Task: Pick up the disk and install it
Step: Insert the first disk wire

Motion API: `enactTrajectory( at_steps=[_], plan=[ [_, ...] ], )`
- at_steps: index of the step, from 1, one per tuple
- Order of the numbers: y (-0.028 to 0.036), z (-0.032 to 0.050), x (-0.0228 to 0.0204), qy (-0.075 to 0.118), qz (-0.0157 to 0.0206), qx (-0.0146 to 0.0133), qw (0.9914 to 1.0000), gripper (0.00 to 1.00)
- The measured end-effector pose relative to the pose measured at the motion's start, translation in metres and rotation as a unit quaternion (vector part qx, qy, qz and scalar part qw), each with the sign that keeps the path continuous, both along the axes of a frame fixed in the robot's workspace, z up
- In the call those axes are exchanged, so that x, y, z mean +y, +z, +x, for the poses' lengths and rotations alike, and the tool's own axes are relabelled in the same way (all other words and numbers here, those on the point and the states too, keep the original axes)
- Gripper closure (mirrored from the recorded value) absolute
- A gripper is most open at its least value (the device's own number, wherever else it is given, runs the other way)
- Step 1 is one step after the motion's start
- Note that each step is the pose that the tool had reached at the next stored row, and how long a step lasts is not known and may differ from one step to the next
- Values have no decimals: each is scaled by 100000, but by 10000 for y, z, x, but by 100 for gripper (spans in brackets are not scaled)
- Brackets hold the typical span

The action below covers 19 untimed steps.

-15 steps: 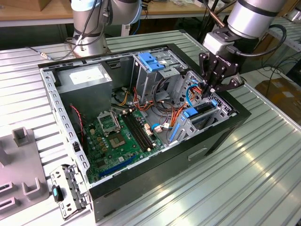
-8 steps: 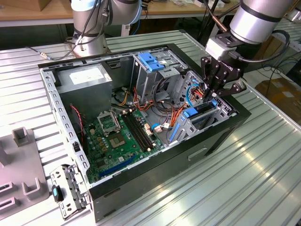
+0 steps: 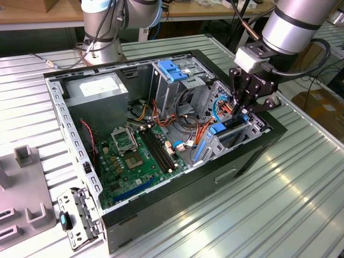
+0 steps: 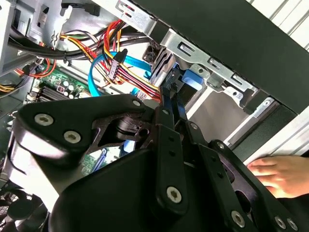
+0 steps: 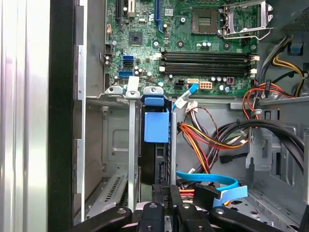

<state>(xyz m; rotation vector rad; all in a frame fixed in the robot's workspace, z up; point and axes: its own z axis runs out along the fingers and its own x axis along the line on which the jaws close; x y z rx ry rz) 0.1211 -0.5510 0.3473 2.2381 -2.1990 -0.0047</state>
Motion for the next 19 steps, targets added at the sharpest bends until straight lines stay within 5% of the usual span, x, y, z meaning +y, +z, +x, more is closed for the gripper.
enactTrajectory(
  at_steps=[19],
  plan=[
    [-14, -13, -16, -830, -7, 0, 99997, 83]
  ],
)
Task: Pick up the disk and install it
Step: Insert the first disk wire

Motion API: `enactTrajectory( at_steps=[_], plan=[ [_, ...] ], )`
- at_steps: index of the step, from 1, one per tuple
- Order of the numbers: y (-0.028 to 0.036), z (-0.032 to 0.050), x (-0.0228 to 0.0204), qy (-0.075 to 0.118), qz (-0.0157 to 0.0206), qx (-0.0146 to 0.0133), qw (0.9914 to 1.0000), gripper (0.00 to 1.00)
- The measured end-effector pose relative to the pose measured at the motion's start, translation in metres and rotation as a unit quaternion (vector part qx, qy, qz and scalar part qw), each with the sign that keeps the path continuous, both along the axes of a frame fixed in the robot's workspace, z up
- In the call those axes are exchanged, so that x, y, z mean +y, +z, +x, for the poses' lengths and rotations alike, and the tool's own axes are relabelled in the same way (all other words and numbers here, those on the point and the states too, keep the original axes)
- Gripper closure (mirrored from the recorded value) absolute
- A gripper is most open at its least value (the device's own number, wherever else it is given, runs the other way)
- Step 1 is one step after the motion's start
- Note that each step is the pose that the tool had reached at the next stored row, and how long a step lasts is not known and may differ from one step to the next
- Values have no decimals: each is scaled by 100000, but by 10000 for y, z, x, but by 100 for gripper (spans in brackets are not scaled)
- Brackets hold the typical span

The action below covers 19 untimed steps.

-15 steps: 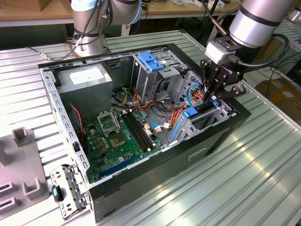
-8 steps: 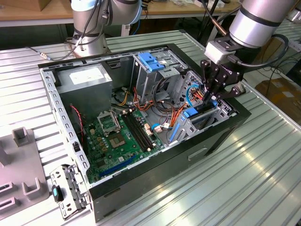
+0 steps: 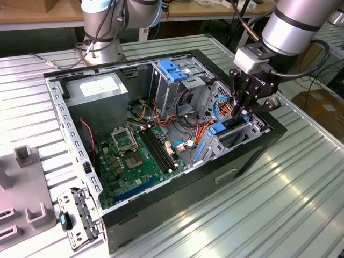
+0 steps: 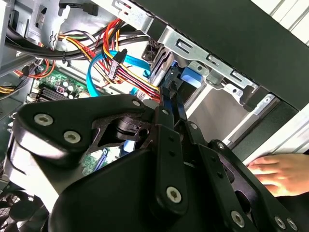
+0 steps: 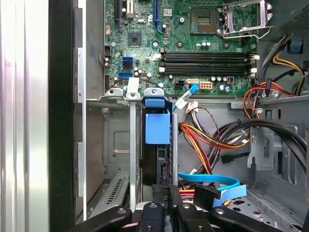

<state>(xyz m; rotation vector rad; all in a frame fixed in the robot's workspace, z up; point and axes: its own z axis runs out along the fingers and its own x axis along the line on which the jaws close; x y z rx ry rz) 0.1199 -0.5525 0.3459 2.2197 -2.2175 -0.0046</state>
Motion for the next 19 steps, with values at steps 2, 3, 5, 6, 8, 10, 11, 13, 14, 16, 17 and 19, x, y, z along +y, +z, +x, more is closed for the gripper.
enactTrajectory(
  at_steps=[2, 3, 5, 6, 8, 10, 11, 13, 14, 16, 17, 19],
  plan=[
    [-7, 0, 0, -1, 14, 0, 100000, 83],
    [-12, 0, 0, -1, 37, 1, 100000, 83],
    [-19, 0, 0, -2, 78, 1, 100000, 83],
    [-26, 0, 0, -3, 113, 1, 100000, 83],
    [-47, 0, 0, 0, 124, 12, 100000, 83],
    [-71, -1, -1, -8, 53, 58, 100000, 83],
    [-79, -1, 0, -9, 55, 73, 100000, 83],
    [-85, 0, 0, -3, 94, 80, 100000, 83],
    [-87, 0, 0, 0, 110, 83, 100000, 83],
    [-94, 0, 1, -1, 190, 85, 100000, 82],
    [-94, 0, 0, -4, 174, 83, 100000, 77],
    [-51, 0, 0, 1, 135, 58, 100000, 70]
  ],
)
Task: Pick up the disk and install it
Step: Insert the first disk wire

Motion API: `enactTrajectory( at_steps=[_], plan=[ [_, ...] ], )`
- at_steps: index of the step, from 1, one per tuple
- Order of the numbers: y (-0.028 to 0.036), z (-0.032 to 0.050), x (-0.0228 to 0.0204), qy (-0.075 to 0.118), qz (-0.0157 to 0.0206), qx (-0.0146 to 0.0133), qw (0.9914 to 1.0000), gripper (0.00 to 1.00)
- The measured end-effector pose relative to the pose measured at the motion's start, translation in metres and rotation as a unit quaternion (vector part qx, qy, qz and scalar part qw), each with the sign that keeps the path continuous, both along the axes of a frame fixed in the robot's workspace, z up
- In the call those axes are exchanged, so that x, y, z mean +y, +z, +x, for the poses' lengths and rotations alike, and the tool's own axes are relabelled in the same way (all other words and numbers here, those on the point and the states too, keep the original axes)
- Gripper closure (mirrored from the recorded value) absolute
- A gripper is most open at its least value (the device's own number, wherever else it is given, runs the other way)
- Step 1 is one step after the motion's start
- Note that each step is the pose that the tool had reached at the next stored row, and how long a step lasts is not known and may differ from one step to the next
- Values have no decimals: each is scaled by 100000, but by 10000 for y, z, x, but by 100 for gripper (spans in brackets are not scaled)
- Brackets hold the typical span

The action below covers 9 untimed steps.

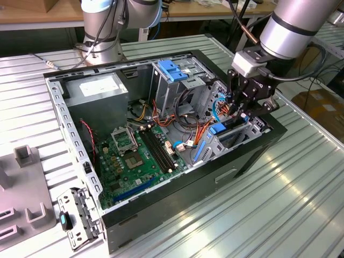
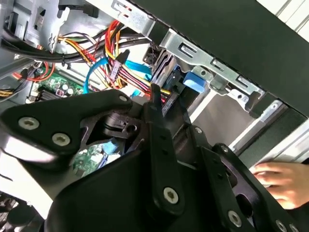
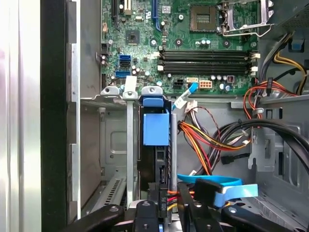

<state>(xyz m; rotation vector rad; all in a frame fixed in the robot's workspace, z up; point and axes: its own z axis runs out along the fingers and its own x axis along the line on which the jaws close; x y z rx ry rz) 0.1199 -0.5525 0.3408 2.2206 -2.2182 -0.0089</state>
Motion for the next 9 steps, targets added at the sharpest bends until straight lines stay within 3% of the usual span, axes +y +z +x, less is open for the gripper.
enactTrajectory(
  at_steps=[4, 8, 9],
  plan=[
    [114, 0, 0, -1, -14, -37, 100000, 70],
    [117, 0, 0, -1, -23, -41, 100000, 71],
    [118, 0, 0, -2, -16, -44, 100000, 78]
  ],
)
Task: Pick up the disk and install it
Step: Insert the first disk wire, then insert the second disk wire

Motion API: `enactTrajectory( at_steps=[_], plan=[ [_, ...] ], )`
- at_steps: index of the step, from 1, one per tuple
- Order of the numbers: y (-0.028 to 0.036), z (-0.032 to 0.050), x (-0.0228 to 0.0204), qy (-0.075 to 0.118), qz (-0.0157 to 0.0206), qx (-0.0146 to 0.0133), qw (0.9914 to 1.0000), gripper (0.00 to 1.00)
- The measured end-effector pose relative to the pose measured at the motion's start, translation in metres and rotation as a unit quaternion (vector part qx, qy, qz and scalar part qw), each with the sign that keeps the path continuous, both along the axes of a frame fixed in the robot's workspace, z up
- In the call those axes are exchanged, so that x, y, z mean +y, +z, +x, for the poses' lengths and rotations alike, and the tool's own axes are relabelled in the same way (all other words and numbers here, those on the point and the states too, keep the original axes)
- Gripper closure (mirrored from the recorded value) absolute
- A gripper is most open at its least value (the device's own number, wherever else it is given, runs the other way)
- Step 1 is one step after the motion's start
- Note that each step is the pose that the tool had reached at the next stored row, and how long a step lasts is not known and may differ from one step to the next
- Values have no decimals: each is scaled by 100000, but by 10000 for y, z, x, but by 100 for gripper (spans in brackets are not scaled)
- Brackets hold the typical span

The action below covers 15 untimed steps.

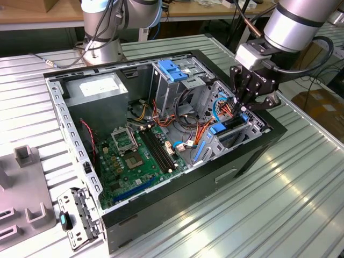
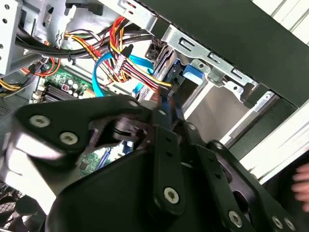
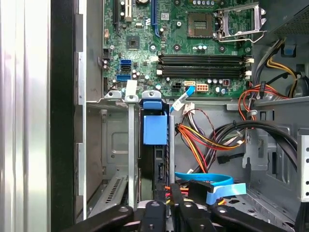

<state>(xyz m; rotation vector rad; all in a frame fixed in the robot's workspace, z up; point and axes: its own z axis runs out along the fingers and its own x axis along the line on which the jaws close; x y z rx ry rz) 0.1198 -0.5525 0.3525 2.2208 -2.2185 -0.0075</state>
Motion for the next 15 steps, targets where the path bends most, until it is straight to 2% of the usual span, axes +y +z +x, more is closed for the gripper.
enactTrajectory(
  at_steps=[2, 15],
  plan=[
    [1, 0, 0, 1, 0, -2, 100000, 89],
    [20, -21, 0, 2, -2, -46, 100000, 89]
  ],
)
